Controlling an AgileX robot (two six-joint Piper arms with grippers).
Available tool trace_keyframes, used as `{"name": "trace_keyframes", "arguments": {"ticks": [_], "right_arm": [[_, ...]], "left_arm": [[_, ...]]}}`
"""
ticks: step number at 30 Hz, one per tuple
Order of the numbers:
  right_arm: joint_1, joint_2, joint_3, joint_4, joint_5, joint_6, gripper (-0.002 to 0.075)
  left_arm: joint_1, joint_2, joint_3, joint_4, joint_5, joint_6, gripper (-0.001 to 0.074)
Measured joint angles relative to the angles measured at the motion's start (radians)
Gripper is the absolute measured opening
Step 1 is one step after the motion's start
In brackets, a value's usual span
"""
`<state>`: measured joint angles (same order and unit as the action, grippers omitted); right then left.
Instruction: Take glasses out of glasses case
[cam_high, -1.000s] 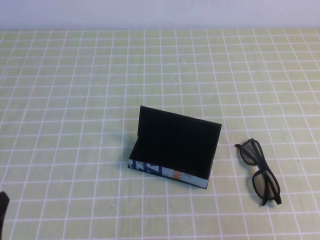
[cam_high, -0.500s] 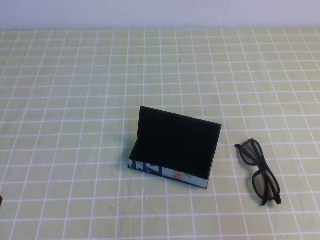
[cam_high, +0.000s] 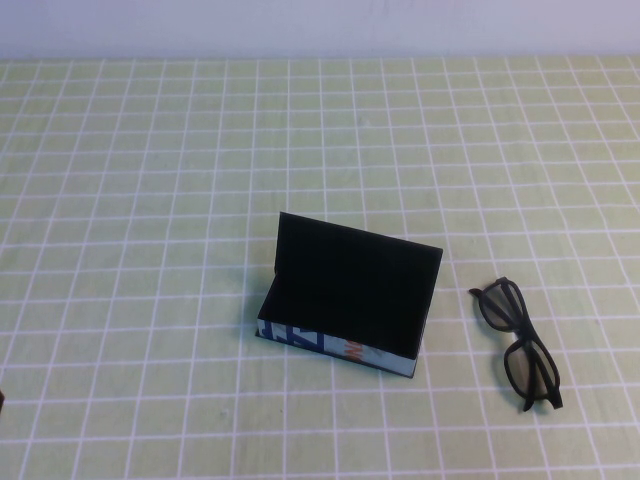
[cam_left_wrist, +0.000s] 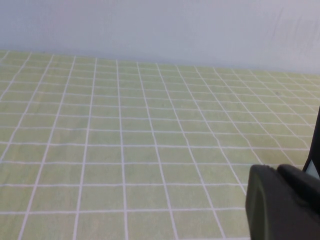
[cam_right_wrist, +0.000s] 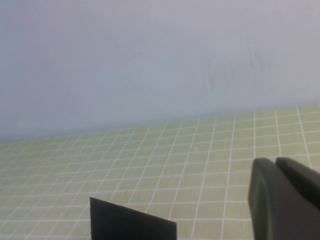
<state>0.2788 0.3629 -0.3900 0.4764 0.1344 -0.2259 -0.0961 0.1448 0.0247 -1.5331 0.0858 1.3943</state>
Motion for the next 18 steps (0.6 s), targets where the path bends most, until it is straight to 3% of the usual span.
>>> {"name": "trace_keyframes", "arguments": {"ticks": [3, 11, 18], "right_arm": [[-0.037, -0.013, 0.002, -0.004, -0.002, -0.015, -0.0017], [-0.256, -0.114, 0.144, -0.014, -0.01, -0.11, -0.0018], [-0.276, -0.27, 0.346, -0.048, -0.031, -0.143, -0.0018]], "left_arm": [[0.0, 0.0, 0.0, 0.0, 0.0, 0.0, -0.0004], [0.0, 0.0, 0.0, 0.0, 0.0, 0.0, -0.0004], [0.0, 0.0, 0.0, 0.0, 0.0, 0.0, -0.0004]]}}
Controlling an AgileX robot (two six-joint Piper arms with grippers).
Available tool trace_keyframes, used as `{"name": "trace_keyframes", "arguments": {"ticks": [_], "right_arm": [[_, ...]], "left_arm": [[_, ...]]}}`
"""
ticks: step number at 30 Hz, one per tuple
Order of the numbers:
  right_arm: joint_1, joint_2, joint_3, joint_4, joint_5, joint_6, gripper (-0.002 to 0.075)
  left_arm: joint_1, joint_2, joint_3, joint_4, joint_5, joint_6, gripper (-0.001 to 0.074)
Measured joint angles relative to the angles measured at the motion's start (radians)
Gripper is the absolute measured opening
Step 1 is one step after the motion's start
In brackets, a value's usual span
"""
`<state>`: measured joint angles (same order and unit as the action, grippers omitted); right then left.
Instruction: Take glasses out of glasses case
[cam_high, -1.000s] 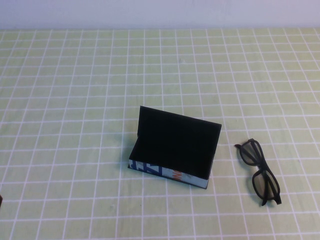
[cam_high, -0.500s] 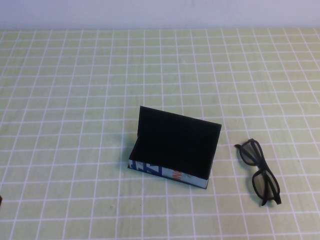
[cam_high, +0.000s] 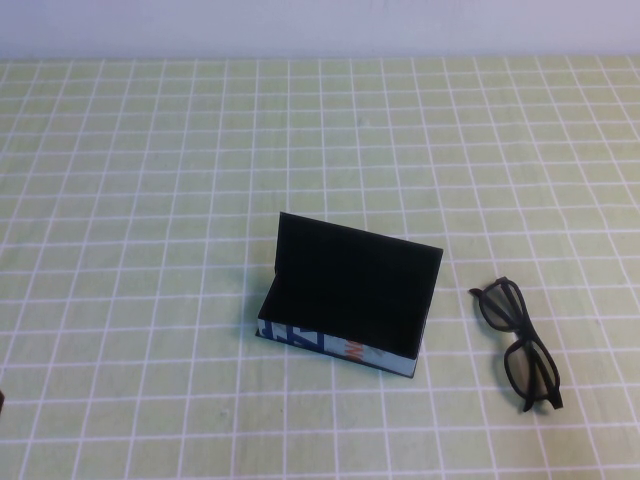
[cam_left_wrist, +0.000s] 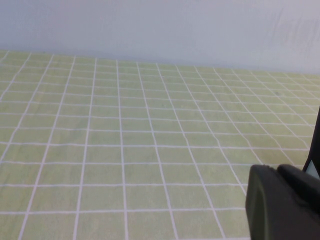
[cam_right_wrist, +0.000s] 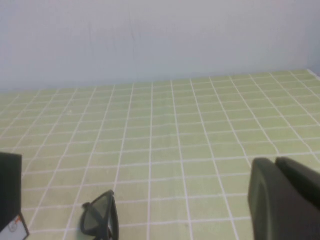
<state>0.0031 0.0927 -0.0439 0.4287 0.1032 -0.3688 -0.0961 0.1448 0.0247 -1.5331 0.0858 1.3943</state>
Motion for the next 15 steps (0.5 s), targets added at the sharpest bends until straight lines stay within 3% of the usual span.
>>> {"name": "trace_keyframes", "arguments": {"ticks": [7, 15], "right_arm": [[0.002, -0.08, 0.071, 0.0, -0.004, -0.004, -0.0018], [0.082, -0.081, 0.071, 0.0, -0.031, -0.004, -0.0018]], "left_arm": [[0.0, 0.0, 0.0, 0.0, 0.0, 0.0, -0.0004], [0.0, 0.0, 0.0, 0.0, 0.0, 0.0, -0.0004]]}}
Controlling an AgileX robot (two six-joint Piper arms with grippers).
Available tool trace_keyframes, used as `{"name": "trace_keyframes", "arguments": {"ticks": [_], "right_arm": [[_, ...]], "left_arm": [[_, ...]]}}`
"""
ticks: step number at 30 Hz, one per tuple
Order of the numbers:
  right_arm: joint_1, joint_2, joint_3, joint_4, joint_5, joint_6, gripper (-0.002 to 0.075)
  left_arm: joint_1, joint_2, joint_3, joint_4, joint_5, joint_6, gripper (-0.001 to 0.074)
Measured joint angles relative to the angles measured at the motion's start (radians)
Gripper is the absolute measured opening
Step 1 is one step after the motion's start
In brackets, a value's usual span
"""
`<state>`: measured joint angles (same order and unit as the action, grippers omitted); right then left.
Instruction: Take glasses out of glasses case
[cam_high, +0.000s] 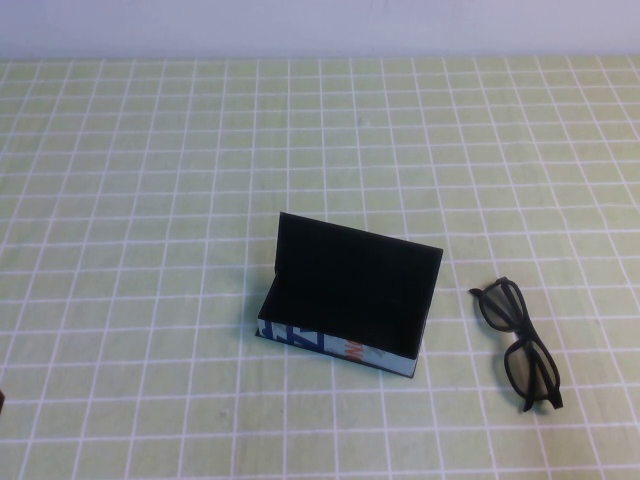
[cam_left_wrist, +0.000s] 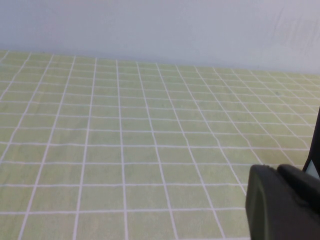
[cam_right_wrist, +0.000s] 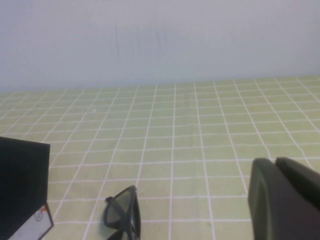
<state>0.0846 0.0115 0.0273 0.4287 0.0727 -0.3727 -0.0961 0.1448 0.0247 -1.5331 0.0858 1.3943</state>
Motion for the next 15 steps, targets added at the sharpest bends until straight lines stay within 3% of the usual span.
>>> {"name": "trace_keyframes", "arguments": {"ticks": [15], "right_arm": [[-0.002, -0.001, 0.0, 0.009, 0.068, 0.0, -0.0018]], "left_arm": [[0.0, 0.0, 0.0, 0.0, 0.002, 0.0, -0.0004]]}}
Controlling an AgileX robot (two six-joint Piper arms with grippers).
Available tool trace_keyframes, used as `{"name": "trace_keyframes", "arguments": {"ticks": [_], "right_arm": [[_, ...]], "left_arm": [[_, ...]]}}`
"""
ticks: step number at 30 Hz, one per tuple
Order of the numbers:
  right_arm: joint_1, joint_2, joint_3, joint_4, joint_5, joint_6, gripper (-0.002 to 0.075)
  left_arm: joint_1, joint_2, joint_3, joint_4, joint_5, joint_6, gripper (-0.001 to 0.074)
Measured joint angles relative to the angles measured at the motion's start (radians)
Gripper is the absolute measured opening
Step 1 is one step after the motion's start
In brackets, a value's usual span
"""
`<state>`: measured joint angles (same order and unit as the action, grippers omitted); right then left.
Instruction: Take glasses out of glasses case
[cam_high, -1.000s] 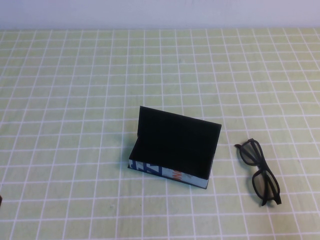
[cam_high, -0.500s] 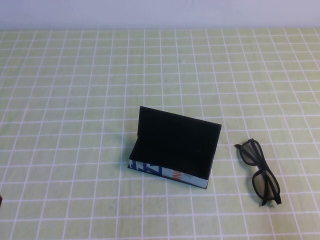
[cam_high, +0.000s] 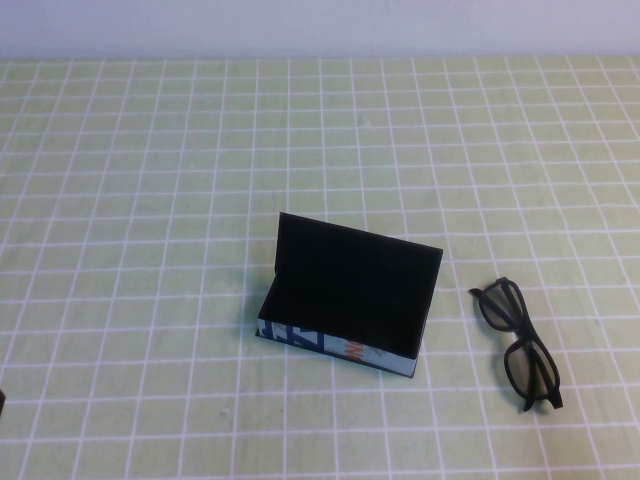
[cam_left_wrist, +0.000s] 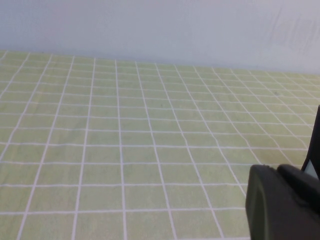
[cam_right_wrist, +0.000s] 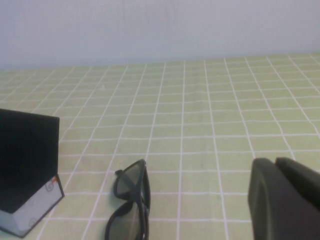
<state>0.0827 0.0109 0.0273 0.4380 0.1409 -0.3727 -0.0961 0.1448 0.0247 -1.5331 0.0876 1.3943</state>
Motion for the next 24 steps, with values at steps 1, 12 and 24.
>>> {"name": "trace_keyframes", "arguments": {"ticks": [1, 12, 24], "right_arm": [[0.0, -0.002, 0.0, -0.019, 0.011, 0.008, -0.0018], [0.0, -0.019, 0.0, -0.322, 0.151, 0.323, -0.0018], [0.0, -0.019, 0.0, -0.324, 0.172, 0.335, -0.0018]], "left_arm": [[0.0, 0.0, 0.0, 0.0, 0.0, 0.0, -0.0004], [0.0, 0.0, 0.0, 0.0, 0.001, 0.0, -0.0004], [0.0, 0.0, 0.0, 0.0, 0.004, 0.0, -0.0004]]}}
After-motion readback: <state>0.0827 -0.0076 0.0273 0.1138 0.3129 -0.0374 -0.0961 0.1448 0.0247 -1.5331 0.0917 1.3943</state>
